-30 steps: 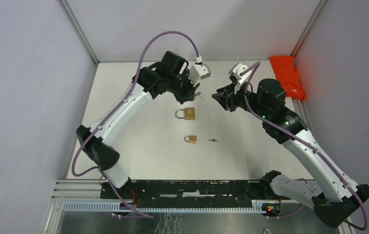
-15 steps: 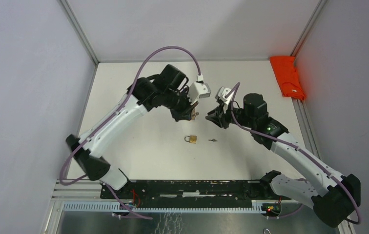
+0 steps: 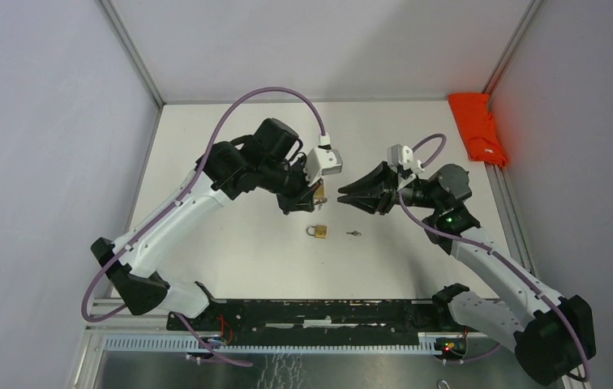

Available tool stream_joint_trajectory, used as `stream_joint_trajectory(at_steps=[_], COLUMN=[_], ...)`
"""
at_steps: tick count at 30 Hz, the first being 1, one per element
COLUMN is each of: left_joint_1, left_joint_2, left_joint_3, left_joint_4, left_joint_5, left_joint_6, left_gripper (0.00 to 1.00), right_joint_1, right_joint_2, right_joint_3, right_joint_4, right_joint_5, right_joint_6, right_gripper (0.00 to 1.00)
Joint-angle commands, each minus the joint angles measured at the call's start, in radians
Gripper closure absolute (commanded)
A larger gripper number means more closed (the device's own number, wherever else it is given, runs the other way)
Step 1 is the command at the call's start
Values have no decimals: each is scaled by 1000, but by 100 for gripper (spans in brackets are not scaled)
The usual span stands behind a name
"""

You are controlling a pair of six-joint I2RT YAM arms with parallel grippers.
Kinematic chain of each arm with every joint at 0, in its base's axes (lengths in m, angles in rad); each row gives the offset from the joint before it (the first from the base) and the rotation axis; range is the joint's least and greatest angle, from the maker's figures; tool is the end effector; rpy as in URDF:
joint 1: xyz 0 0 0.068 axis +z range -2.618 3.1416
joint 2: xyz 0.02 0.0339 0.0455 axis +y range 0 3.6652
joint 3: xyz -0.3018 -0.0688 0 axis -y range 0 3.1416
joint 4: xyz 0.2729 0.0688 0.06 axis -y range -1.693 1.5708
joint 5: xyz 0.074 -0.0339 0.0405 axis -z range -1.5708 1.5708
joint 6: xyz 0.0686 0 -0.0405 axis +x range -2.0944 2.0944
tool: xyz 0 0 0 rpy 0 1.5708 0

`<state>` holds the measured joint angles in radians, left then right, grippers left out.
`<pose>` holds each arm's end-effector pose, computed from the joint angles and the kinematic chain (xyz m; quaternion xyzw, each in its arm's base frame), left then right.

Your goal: Unlock with the key

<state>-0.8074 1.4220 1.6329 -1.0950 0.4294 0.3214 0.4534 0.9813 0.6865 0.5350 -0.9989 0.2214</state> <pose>0.1978 -0.2481 0.4223 0.5527 0.7390 -0.2739 0.2710 0.1893 0.1564 0.3689 -0.4370 0.4946 0.5076 0.5538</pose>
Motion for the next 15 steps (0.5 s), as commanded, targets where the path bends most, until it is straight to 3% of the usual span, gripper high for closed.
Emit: stream_joint_trajectory(at_steps=[1,15], left_joint_1=[-4,-6], left_joint_2=[-1,-9], left_joint_3=[14,16], left_joint_4=[32,34], left_joint_5=[39,55], left_joint_6=[-20,-13], left_gripper=[98,98], right_joint_1=[3,67], right_joint_2=[34,116], right_joint_3=[13,98], right_joint_4=[189,5], right_joint_5=[-160,-118], right_joint_6=[118,-31], right_gripper=[72,71])
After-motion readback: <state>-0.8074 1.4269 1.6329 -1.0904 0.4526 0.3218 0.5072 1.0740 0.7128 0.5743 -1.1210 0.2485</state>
